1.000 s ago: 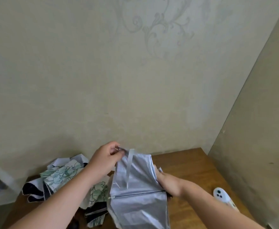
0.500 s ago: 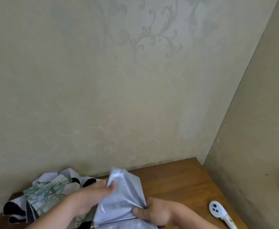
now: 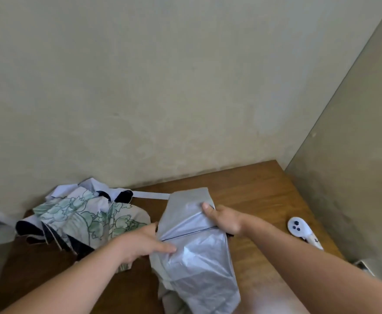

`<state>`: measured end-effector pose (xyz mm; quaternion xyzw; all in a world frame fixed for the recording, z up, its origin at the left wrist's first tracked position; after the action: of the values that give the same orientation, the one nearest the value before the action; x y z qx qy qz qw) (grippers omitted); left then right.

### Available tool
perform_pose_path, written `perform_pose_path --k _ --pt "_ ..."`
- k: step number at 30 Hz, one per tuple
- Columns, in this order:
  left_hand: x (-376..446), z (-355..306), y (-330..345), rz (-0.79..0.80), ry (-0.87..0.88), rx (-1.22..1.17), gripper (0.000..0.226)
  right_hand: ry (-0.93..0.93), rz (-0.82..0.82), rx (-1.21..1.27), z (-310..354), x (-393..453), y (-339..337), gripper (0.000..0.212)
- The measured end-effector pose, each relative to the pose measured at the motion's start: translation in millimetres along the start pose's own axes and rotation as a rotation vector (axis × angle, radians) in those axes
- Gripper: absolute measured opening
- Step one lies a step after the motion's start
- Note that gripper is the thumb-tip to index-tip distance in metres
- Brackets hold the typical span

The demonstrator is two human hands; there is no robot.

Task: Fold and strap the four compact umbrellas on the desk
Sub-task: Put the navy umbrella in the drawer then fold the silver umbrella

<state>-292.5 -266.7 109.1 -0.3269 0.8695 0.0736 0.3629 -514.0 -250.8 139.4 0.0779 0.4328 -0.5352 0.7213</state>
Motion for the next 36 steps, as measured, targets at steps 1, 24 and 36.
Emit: perform_pose_path --k 1,24,36 --pt "5.9 -7.8 -2.8 -0.033 0.023 0.049 0.073 -0.02 -0.036 -0.058 7.8 2.7 -10.1 0.093" --pt "102.7 17.3 7.5 -0.449 0.251 0.244 0.076 -0.154 -0.255 -0.454 -109.2 126.0 0.6 0.059" --pt "42.2 56.3 58.4 -0.441 0.223 0.327 0.023 -0.458 -0.47 -0.397 -145.8 32.3 48.7 0.036"
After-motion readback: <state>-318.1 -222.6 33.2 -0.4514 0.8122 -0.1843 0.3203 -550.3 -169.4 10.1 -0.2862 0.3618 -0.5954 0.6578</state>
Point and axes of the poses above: each hand's wrist, its own x-axis towards the middle knuckle, its own y-axis out of the palm, z = x × y, the point moved 9 cm from there along x, towards the middle knuckle, and after that the axes turned 5 degrees about y, right-handed, at the moved point
